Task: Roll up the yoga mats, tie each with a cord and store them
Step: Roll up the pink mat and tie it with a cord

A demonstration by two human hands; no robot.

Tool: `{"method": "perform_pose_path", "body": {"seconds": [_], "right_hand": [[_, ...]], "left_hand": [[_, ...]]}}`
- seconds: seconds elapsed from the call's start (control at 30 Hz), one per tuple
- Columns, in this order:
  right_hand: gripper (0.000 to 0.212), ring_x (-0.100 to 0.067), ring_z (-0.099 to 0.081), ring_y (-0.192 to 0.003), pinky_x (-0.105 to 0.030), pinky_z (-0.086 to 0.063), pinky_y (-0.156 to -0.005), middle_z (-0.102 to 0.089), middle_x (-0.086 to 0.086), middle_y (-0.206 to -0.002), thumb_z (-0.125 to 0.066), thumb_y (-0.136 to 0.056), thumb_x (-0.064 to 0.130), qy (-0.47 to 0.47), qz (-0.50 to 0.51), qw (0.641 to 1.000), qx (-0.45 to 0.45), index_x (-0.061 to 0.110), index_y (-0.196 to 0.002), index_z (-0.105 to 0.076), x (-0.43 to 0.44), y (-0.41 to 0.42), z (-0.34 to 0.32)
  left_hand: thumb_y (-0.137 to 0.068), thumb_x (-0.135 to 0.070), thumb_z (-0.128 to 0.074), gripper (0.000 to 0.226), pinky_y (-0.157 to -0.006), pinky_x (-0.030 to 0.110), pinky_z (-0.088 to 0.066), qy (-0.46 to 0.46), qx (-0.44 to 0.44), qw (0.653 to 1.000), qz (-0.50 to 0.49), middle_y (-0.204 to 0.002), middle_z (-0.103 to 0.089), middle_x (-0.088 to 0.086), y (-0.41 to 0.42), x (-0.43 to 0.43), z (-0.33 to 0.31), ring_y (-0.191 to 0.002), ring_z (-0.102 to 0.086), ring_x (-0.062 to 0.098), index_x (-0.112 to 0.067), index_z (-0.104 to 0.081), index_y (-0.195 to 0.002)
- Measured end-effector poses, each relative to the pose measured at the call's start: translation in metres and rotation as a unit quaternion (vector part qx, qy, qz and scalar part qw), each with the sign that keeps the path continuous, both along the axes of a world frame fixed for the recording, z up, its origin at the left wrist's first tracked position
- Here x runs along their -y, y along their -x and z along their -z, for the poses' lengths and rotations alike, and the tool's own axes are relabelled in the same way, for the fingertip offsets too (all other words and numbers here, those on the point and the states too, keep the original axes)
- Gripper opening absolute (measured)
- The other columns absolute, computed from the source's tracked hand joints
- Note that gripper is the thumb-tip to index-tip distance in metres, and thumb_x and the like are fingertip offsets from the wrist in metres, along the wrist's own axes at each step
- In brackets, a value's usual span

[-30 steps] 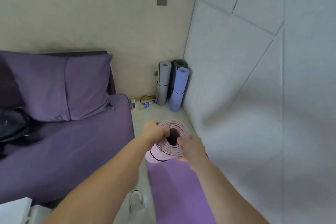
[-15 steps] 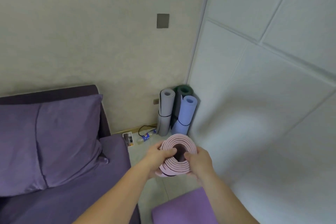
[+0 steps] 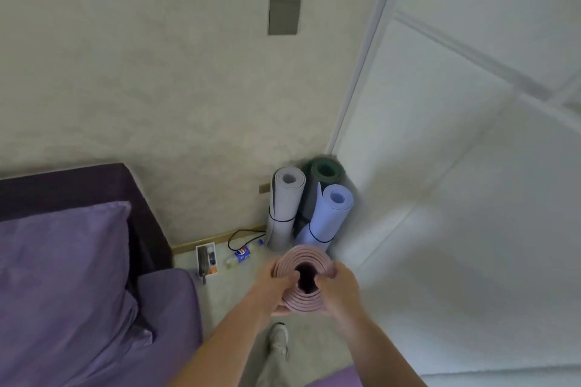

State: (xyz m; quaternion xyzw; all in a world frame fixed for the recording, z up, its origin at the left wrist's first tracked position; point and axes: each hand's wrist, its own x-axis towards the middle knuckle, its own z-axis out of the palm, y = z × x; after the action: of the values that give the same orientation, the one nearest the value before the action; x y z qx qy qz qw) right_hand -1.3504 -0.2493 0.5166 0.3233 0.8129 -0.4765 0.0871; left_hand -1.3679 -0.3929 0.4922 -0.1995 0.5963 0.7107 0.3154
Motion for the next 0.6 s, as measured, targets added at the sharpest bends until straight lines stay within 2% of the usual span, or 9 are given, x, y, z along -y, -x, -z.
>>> {"method": "perform_pose_path", "body": {"seconds": [0.1, 0.2, 0.27, 0.37, 0.5, 0.6], "right_hand": [[0.011, -0.030, -0.063, -0.081, -0.033, -0.049, -0.069, -0.066, -0.007, -0.082, -0.066, -0.082, 0.004, 0.020, -0.002, 0.999, 0.032, 0.013, -0.084, -0.060, -0.021, 0.063, 0.054], [0.023, -0.031, -0.065, -0.083, -0.043, -0.055, -0.076, -0.067, -0.005, -0.082, -0.065, -0.078, -0.002, 0.037, 0.004, 0.998, 0.047, 0.020, -0.082, -0.059, -0.040, 0.113, 0.103], [0.028, -0.029, -0.066, -0.083, -0.046, -0.055, -0.078, -0.068, -0.001, -0.082, -0.065, -0.077, -0.001, 0.037, -0.010, 0.998, 0.051, 0.025, -0.080, -0.058, -0.051, 0.143, 0.133], [0.027, -0.025, -0.065, -0.083, -0.041, -0.054, -0.076, -0.067, 0.004, -0.083, -0.065, -0.081, 0.001, 0.035, -0.017, 0.998, 0.056, 0.027, -0.085, -0.059, -0.064, 0.188, 0.169], [0.017, -0.022, -0.056, -0.074, -0.027, -0.042, -0.061, -0.060, 0.002, -0.075, -0.062, -0.084, -0.002, 0.013, -0.035, 0.998, 0.049, 0.013, -0.091, -0.061, -0.079, 0.243, 0.209], [0.016, -0.029, -0.062, -0.082, -0.035, -0.049, -0.069, -0.066, -0.008, -0.086, -0.065, -0.084, 0.002, 0.018, -0.017, 0.998, 0.049, 0.009, -0.099, -0.064, -0.088, 0.278, 0.242]], "left_hand": [[-0.088, -0.014, -0.073, 0.045, -0.088, 0.054, -0.057, 0.022, 0.050, 0.998, -0.025, -0.118, -0.066, 0.003, 0.057, -0.022, 0.045, -0.106, -0.065, 0.031, -0.031, -0.055, -0.125], [-0.080, -0.021, -0.079, 0.059, -0.089, 0.053, -0.056, 0.046, 0.095, 0.993, -0.047, -0.121, -0.065, 0.001, 0.105, -0.042, 0.090, -0.106, -0.065, 0.028, -0.040, -0.052, -0.129], [-0.073, -0.025, -0.082, 0.069, -0.092, 0.055, -0.055, 0.036, 0.113, 0.991, -0.054, -0.124, -0.065, 0.001, 0.137, -0.052, 0.121, -0.108, -0.065, 0.028, -0.040, -0.052, -0.134], [-0.084, -0.018, -0.078, 0.063, -0.095, 0.052, -0.053, 0.026, 0.128, 0.990, -0.051, -0.126, -0.064, 0.000, 0.186, -0.068, 0.166, -0.110, -0.064, 0.025, -0.033, -0.049, -0.138], [-0.090, -0.013, -0.071, 0.050, -0.092, 0.051, -0.054, 0.029, 0.110, 0.993, -0.037, -0.114, -0.067, -0.003, 0.244, -0.082, 0.214, -0.099, -0.065, 0.019, -0.026, -0.051, -0.134], [-0.089, -0.015, -0.072, 0.053, -0.088, 0.048, -0.056, 0.054, 0.099, 0.993, -0.029, -0.120, -0.065, 0.001, 0.281, -0.090, 0.242, -0.103, -0.065, 0.022, -0.025, -0.050, -0.137]]}}
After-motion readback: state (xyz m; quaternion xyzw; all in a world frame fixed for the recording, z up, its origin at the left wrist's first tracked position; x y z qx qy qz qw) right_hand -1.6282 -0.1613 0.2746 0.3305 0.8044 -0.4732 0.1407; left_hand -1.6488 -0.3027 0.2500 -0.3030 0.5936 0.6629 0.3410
